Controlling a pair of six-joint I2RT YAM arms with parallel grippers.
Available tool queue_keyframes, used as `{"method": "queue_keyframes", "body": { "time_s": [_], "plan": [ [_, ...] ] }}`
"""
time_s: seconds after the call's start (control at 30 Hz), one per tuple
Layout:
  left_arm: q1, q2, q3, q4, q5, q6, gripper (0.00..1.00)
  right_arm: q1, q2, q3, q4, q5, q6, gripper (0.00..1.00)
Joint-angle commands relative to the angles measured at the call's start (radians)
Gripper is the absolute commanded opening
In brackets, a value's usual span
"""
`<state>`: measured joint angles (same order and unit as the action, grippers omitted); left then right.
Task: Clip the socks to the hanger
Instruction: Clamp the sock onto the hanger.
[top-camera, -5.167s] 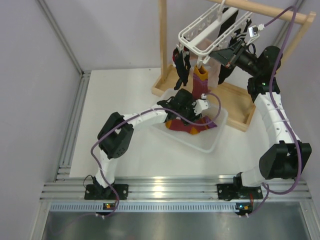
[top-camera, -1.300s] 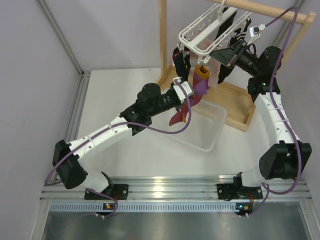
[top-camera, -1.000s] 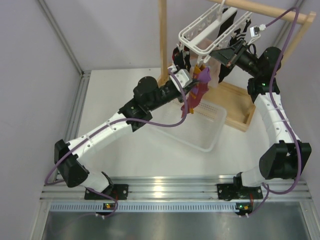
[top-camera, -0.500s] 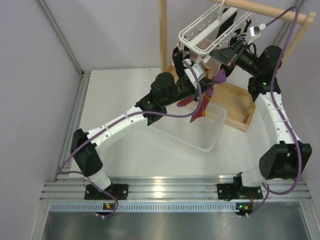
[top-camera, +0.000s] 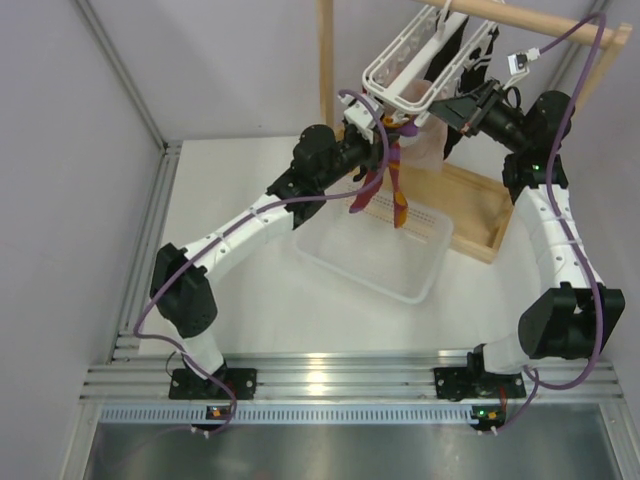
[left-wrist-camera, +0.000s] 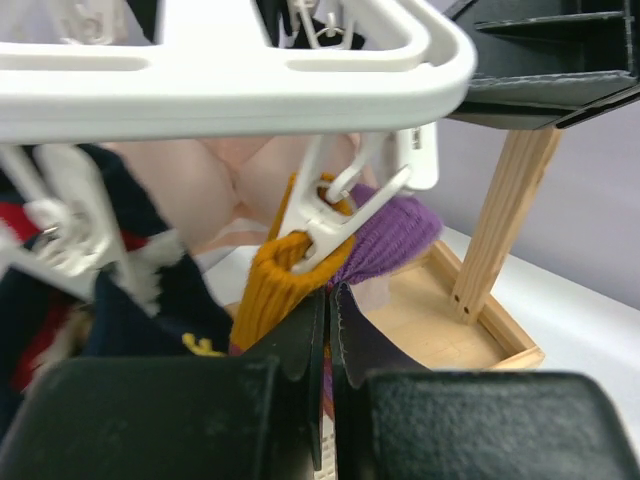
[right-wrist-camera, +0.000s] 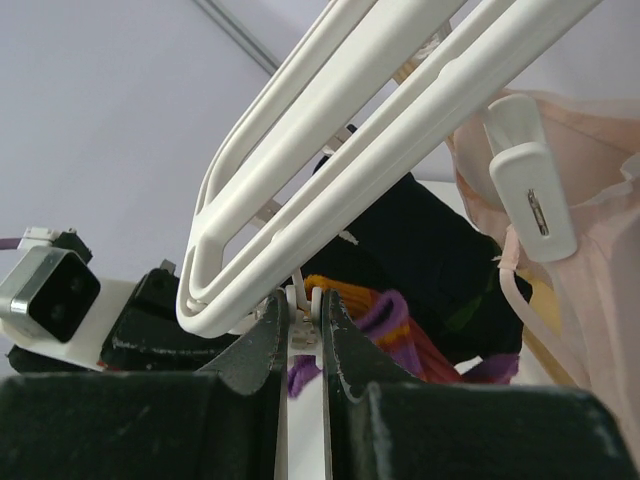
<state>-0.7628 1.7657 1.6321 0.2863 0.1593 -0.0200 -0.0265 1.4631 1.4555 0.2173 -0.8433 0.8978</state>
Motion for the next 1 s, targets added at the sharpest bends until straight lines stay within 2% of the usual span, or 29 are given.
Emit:
{"method": "queue_keyframes", "body": {
  "time_s": [0.0, 0.2, 0.43, 0.73, 0.97],
  "plan": [
    [0.022, -0.103, -0.018, 0.088, 0.014, -0.001, 0.0, -0.021, -0.033, 0.045, 0.013, 0.019, -0.014, 0.0],
    [0.048, -0.14, -0.055, 0.083, 0.058, 0.011, 0.0, -0.021, -0.026, 0.039, 0.036, 0.032, 0.004, 0.0],
    [0.045, -0.123, -0.015, 0.056, 0.123, 0.011, 0.0, -0.012, -0.017, 0.042, 0.062, 0.032, 0.038, 0.0],
    [0.043, -0.074, 0.02, 0.036, 0.126, 0.011, 0.0, -0.007, -0.014, 0.051, 0.077, 0.035, 0.064, 0.0],
    [0.033, -0.052, 0.035, 0.021, 0.099, 0.078, 0.0, -0.006, -0.009, 0.051, 0.076, 0.038, 0.07, 0.0]
  ]
}}
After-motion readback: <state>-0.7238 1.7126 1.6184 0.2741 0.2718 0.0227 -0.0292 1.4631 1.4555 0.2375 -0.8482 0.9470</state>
